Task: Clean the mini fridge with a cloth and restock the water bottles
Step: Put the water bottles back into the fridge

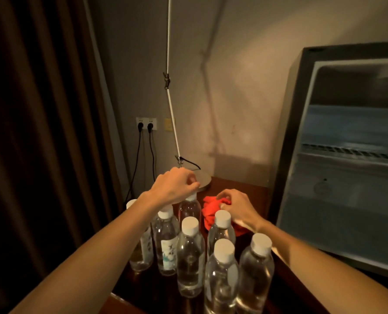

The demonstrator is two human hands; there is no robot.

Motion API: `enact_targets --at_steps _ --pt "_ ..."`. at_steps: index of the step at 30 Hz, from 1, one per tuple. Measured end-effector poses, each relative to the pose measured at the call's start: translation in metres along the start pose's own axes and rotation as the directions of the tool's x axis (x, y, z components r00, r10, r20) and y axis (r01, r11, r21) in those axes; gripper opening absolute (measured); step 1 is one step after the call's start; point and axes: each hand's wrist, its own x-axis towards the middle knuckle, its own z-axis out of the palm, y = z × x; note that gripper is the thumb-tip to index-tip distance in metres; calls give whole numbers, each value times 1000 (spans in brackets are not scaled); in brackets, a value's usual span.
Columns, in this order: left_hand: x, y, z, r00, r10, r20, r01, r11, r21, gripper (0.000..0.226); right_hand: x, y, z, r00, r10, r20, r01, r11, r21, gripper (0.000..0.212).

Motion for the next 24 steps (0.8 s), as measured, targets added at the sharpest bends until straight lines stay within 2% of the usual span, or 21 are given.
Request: enact_targets --at_steps 3,9,14,18,22,24 --pt "-11 12 -3 999 36 -19 -36 999 -17 29 -14 -4 -11 998 -35 56 37 999 -38 25" --pt "-52 36 -11 973 196 -118 -211 969 -131 19 -59 -10 -48 999 -25 47 20 995 99 12" --pt "-106 58 -13 922 276 -273 -341 912 -229 10 -117 0 -77 999 -7 -42 14 987 159 31" --pt "-154 74 2 898 283 -337 -371 898 -237 9 -169 5 -80 999 51 -15 -45 964 262 35" --pt "-190 88 19 924 219 -314 -301 923 -240 28 -207 -2 -71 992 -3 126 -42 934 354 44" --pt "-203 93 23 938 184 -294 -263 930 -256 48 -214 -4 -62 990 13 141 -59 944 325 55"
